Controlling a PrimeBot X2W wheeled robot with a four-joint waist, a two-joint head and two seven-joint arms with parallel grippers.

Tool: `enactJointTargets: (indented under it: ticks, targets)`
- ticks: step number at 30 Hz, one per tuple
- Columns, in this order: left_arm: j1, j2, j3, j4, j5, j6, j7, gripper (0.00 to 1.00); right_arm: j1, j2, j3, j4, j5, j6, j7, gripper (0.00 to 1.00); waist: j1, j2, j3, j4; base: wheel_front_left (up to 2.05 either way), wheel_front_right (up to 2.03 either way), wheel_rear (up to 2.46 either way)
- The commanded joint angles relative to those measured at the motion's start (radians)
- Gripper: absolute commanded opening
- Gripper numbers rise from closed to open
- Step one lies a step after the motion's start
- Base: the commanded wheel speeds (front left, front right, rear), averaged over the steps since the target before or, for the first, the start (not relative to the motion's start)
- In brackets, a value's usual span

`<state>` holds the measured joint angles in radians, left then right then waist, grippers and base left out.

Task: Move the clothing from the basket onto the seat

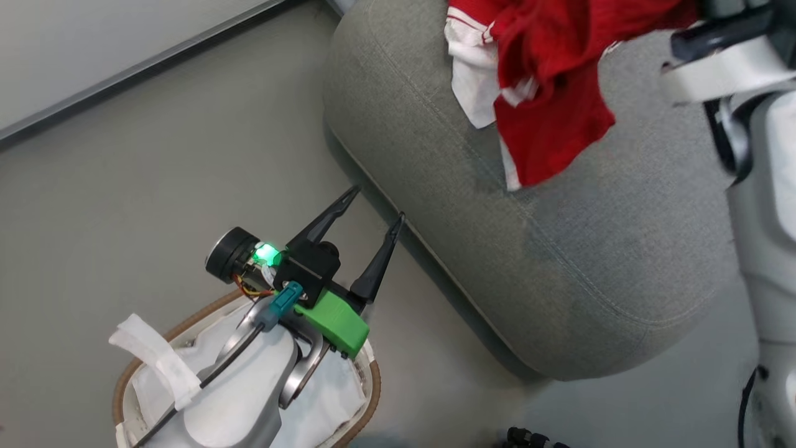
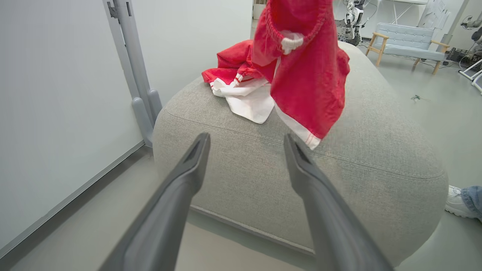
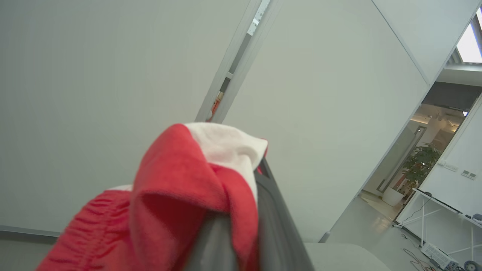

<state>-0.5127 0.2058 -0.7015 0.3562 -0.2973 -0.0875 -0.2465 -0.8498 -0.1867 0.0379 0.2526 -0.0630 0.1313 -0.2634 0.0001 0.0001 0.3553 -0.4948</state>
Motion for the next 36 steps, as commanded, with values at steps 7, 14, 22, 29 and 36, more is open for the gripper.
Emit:
enactJointTargets:
  ticks: [7,14,22,29,36]
  targets:
    - [-0.063,0.046,0.004,-0.059,0.021,0.0,0.034,1.0,-0.3,-0.176,-0.024,0.176,-0.065,-0.001,-0.002,0.0,-0.0001,-0.0001,0.173,0.137,0.0,0.0,0.0]
    - [-0.091,0.084,0.005,-0.12,0.038,0.013,0.07,1.0,-0.429,-0.237,-0.143,0.368,-0.111,-0.001,-0.001,0.0,-0.0001,-0.0001,0.263,0.184,0.0,0.0,0.0]
    - [-0.113,0.109,0.005,-0.175,0.05,0.029,0.109,1.0,-0.331,-0.217,-0.309,0.495,-0.17,-0.001,-0.001,0.0,-0.0001,-0.0001,0.341,0.192,0.0,0.0,0.0]
    - [-0.102,0.136,0.007,-0.204,0.048,0.039,0.133,1.0,-0.231,-0.141,-0.392,0.513,-0.22,-0.001,-0.001,0.0,-0.0001,-0.0001,0.366,0.165,0.0,0.0,0.0]
    - [-0.08,0.149,0.004,-0.211,0.036,0.046,0.139,1.0,-0.147,-0.075,-0.382,0.454,-0.218,-0.001,-0.001,0.98,-0.0001,-0.0001,0.349,0.139,0.0,0.0,0.0]
